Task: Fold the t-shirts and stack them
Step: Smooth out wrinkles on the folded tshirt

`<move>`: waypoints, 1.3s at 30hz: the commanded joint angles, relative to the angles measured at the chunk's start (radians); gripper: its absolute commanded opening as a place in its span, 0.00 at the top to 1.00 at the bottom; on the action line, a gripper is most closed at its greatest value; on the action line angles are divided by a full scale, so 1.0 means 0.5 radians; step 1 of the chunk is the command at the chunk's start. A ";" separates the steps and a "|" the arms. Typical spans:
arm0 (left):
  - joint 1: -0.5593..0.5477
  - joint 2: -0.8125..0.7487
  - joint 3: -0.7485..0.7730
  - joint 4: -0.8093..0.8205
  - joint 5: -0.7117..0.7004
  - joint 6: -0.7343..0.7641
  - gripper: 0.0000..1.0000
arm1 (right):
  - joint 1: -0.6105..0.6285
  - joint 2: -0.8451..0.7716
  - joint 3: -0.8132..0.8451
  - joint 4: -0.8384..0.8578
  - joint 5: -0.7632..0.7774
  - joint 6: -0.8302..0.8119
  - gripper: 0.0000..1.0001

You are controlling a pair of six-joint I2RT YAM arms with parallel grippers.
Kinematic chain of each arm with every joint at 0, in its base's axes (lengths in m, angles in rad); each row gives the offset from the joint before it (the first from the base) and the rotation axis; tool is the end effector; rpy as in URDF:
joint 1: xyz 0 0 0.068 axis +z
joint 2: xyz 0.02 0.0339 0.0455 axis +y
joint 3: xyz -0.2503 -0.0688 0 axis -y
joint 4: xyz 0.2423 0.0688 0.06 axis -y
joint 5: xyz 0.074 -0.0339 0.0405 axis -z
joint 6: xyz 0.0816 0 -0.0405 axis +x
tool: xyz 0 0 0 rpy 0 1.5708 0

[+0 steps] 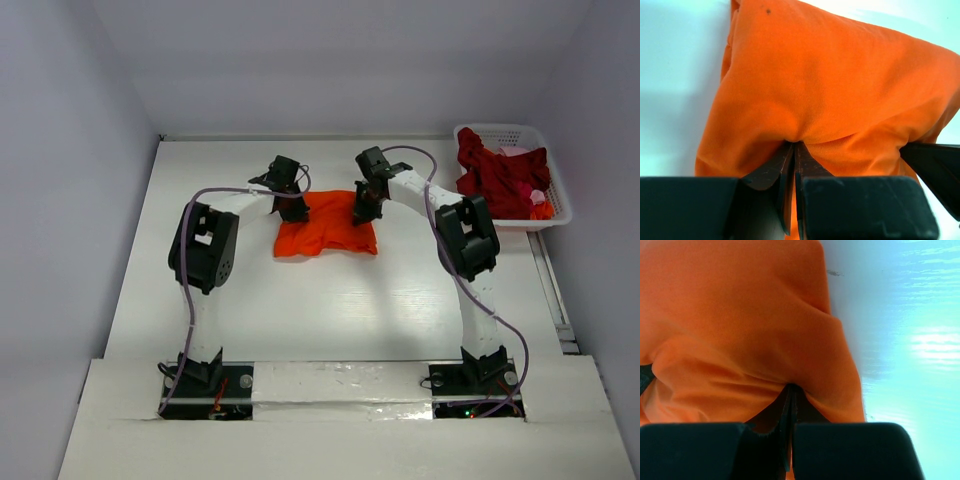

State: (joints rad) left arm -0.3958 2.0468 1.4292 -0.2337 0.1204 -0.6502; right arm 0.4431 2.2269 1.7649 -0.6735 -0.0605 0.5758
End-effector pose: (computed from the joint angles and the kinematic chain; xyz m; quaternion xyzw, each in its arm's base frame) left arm 0.4291 -0.1899 0.1280 -0.0975 0.9294 -0.2243 0.2763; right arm 0.4332 0.2111 0.1166 0.0582 0.9742 0.1310 0.1740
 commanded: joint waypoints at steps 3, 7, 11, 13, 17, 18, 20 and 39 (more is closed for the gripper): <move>0.028 0.042 0.114 -0.060 -0.023 0.046 0.97 | -0.036 0.053 -0.014 -0.113 0.081 -0.050 1.00; 0.028 0.057 0.139 -0.066 -0.026 0.052 0.97 | -0.036 0.035 0.004 -0.132 0.105 -0.063 1.00; 0.028 0.097 0.179 -0.076 -0.026 0.055 0.97 | -0.036 0.078 0.069 -0.190 0.106 -0.081 1.00; 0.028 0.109 0.191 -0.082 -0.029 0.055 0.97 | -0.036 0.065 0.069 -0.187 0.115 -0.081 1.00; 0.028 0.119 0.219 -0.091 -0.026 0.058 0.97 | -0.036 0.053 0.121 -0.230 0.115 -0.081 1.00; 0.028 0.116 0.222 -0.091 -0.029 0.058 0.97 | -0.036 0.047 0.133 -0.254 0.115 -0.084 1.00; 0.028 0.116 0.222 -0.094 -0.029 0.061 0.97 | -0.036 0.029 0.149 -0.261 0.115 -0.084 1.00; 0.046 0.106 0.259 -0.125 -0.014 0.061 0.96 | -0.073 0.185 0.452 -0.396 0.139 -0.112 1.00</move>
State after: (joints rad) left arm -0.3847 2.0972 1.5211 -0.2726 0.1238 -0.6357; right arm 0.4114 2.3054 1.9381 -0.8452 0.0010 0.5343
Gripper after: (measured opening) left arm 0.033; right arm 0.009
